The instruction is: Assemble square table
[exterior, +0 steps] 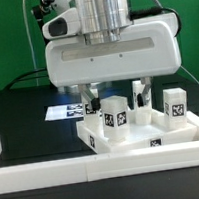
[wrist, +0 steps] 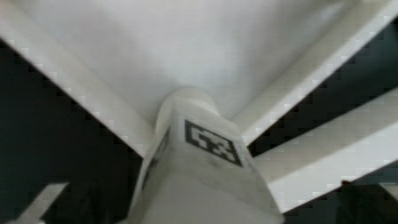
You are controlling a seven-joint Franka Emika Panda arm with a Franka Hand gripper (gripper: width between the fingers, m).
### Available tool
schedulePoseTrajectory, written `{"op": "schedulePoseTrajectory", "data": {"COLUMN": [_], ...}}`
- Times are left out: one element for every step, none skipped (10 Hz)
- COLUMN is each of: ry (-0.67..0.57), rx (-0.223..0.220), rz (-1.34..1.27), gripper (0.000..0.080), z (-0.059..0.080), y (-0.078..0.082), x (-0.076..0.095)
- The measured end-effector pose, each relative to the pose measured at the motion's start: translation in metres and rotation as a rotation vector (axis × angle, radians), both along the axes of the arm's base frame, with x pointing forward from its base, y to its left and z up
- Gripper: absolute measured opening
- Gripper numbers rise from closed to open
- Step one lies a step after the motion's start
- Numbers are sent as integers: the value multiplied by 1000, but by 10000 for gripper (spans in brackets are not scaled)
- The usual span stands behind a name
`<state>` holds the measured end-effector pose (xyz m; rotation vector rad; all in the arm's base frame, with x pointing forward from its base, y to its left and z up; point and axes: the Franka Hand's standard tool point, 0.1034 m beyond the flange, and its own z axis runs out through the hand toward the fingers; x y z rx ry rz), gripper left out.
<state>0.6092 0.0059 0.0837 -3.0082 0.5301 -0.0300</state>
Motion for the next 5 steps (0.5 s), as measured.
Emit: {"op": "schedulePoseTrajectory", "data": {"ry": [-8,-15,-21,-26,-31], "rx": [-4,-7,-9,-15,-22], "rz": [109,192,269,346,442], "gripper": [649,649,649,649,649], "z": [0,0,0,0,-1], "y": [-1,0,0,0,-1], "x": [0,0,0,-1,-1]}}
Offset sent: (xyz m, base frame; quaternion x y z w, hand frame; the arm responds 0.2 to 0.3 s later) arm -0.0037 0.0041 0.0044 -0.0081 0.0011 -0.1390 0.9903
